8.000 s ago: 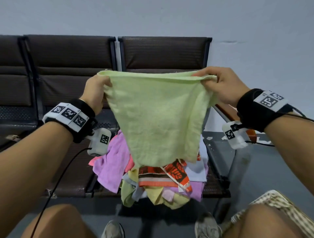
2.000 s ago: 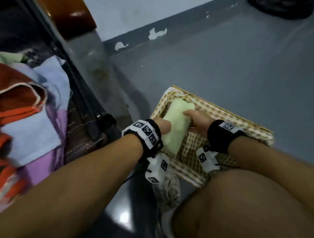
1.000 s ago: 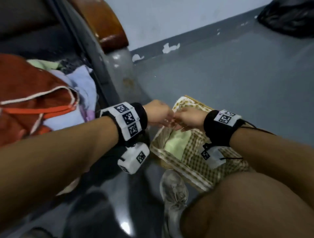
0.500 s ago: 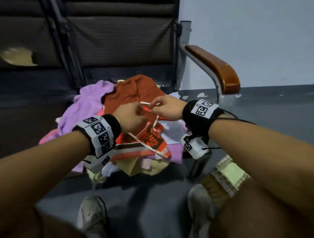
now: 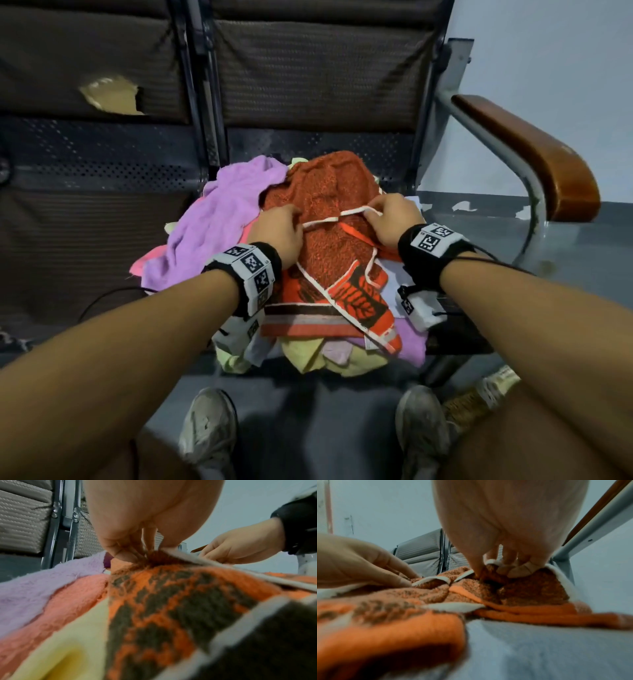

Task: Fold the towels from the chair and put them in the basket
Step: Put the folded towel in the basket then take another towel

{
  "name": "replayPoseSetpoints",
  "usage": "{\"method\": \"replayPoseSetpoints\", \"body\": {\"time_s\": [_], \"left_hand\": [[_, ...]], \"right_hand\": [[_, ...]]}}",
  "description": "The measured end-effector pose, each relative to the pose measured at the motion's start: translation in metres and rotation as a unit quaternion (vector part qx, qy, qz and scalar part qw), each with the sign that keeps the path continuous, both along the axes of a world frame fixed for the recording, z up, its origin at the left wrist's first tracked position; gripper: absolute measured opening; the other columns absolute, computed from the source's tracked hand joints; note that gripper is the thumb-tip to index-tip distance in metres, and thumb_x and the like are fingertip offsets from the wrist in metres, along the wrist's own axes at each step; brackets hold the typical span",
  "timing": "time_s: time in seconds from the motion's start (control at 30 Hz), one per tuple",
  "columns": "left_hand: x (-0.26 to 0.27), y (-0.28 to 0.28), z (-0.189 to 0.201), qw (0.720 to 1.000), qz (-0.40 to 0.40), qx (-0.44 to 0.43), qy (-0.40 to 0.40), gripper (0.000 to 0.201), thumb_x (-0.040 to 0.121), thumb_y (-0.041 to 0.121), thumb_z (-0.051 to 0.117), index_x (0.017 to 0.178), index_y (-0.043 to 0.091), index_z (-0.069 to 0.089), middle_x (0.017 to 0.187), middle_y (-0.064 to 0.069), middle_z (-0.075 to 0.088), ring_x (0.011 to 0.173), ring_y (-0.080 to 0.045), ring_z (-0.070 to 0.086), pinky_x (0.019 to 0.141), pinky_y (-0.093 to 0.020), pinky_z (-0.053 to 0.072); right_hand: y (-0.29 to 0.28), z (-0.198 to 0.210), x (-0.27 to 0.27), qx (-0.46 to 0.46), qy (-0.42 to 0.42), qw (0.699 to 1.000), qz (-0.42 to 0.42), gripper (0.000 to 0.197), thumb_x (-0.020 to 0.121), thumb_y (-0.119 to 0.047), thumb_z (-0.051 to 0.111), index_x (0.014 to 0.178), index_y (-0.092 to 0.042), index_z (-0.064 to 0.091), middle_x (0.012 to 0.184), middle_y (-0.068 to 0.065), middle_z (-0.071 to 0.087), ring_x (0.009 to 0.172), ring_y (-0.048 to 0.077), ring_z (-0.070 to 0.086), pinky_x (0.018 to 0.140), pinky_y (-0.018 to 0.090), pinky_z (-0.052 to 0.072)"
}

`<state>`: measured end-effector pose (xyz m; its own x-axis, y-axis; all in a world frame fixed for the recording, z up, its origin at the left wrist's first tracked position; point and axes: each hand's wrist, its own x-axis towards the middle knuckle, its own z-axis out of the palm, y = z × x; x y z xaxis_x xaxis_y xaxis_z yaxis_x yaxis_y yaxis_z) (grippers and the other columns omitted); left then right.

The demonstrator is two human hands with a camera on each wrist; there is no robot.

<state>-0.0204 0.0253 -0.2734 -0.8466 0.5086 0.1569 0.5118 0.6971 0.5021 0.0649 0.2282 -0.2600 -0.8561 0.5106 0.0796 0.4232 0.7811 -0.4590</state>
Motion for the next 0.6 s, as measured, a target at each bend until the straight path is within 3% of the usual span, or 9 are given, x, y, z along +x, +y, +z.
{"method": "replayPoseSetpoints", "body": {"time_s": [0.1,0.2,0.27,0.3,0.33,0.4,0.5,0.6], "left_hand": [[-0.007,0.006,0.008,0.998,0.024,0.056,-0.003,0.022,0.098,0.018,0.048,0.104,0.011,0.068,0.109,-0.014,0.071,0.103,-0.036,0.063,0.082,-0.035,0.044],[-0.009,0.009,0.019,0.990,0.067,0.107,-0.069,0.024,0.102,0.020,0.038,0.089,0.009,0.056,0.111,-0.019,0.067,0.104,-0.035,0.059,0.078,-0.031,0.034],[-0.007,0.010,0.027,0.973,0.066,0.167,-0.142,0.036,0.099,0.040,0.043,0.095,0.009,0.062,0.112,-0.009,0.068,0.106,-0.027,0.058,0.085,-0.029,0.037],[-0.005,0.010,0.031,0.962,0.054,0.204,-0.175,0.039,0.091,0.052,0.050,0.097,0.018,0.067,0.105,0.001,0.069,0.102,-0.020,0.059,0.086,-0.029,0.039],[-0.002,0.010,0.033,0.957,0.035,0.224,-0.180,0.039,0.082,0.058,0.059,0.095,0.022,0.069,0.098,0.008,0.070,0.097,-0.013,0.061,0.085,-0.028,0.042],[0.004,0.007,0.035,0.970,0.013,0.202,-0.136,0.031,0.076,0.051,0.072,0.093,0.025,0.071,0.092,0.009,0.072,0.089,-0.010,0.065,0.079,-0.024,0.045],[-0.003,-0.002,0.038,0.978,0.077,0.168,-0.097,0.040,0.089,0.052,0.054,0.100,0.020,0.074,0.103,-0.008,0.073,0.099,-0.026,0.065,0.083,-0.028,0.043],[-0.011,-0.012,0.053,0.946,0.194,0.201,-0.164,0.069,0.082,0.061,0.034,0.118,0.013,0.066,0.116,-0.017,0.064,0.118,-0.036,0.057,0.104,-0.042,0.043]], "right_hand": [[-0.004,0.013,0.001,0.018,0.126,0.992,-0.001,0.029,0.099,-0.038,0.050,0.095,-0.020,0.073,0.094,0.005,0.074,0.096,0.031,0.065,0.078,0.035,0.048],[-0.008,0.025,0.009,0.069,0.210,0.975,0.002,0.035,0.101,-0.040,0.040,0.078,-0.021,0.056,0.072,-0.006,0.054,0.094,0.034,0.057,0.076,0.037,0.040],[-0.008,0.031,0.016,0.066,0.224,0.972,-0.013,0.031,0.103,-0.040,0.035,0.080,-0.022,0.046,0.073,-0.007,0.046,0.102,0.032,0.050,0.086,0.042,0.040],[-0.008,0.034,0.019,0.048,0.227,0.973,-0.014,0.029,0.104,-0.039,0.034,0.082,-0.022,0.043,0.075,-0.006,0.046,0.099,0.028,0.051,0.085,0.042,0.041],[-0.008,0.036,0.022,0.018,0.235,0.972,-0.004,0.029,0.105,-0.037,0.034,0.082,-0.021,0.040,0.073,-0.006,0.047,0.089,0.019,0.054,0.080,0.040,0.039],[-0.012,0.039,0.028,-0.052,0.246,0.967,0.035,0.031,0.106,-0.038,0.034,0.082,-0.019,0.037,0.069,-0.010,0.046,0.068,-0.001,0.049,0.069,0.032,0.032],[-0.022,0.040,0.038,-0.062,0.199,0.970,0.124,0.025,0.103,-0.040,0.047,0.089,-0.021,0.040,0.071,-0.014,0.048,0.064,-0.004,0.048,0.062,0.027,0.031],[-0.025,0.035,0.045,-0.034,0.128,0.968,0.211,0.023,0.092,-0.027,0.068,0.104,-0.019,0.049,0.087,-0.008,0.061,0.079,0.009,0.056,0.075,0.026,0.040]]}}
